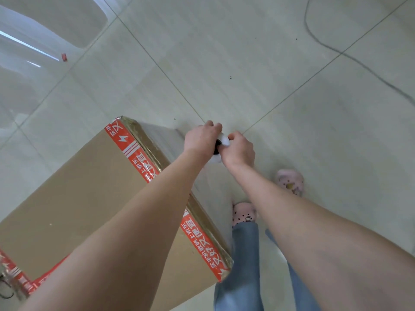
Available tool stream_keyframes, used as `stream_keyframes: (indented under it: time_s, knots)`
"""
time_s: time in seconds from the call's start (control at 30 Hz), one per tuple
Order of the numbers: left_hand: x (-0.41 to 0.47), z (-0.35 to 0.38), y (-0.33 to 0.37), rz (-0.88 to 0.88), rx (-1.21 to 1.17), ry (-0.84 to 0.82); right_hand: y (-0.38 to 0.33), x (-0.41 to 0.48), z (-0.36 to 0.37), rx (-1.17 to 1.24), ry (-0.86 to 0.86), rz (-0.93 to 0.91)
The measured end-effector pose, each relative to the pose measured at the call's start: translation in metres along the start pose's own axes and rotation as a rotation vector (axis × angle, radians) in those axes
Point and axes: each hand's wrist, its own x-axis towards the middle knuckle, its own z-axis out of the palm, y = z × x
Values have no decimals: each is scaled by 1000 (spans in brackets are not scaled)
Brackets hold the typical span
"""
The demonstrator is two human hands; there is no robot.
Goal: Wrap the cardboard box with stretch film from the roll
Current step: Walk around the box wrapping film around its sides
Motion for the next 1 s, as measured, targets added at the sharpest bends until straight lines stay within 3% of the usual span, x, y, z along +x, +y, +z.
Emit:
stream_keyframes:
  time_s: [0.4,0.57,0.67,0.83,1.0]
  knots:
    - [10,-7,-22,-423,-460,69,-42,28,-6,-315,0,-357]
    - [12,-14,-40,-603,-488,56,-55,34,-4,-226,-151,-118]
    - [12,-18,-49,-568,-392,20,-64,35,2,-230,-194,-116]
    - [12,-30,-43,-353,-302,28,-70,35,3,-245,-216,-94]
    - [18,-37,-33,-284,-275,-1,-70,43,-3,-272,-231,-78]
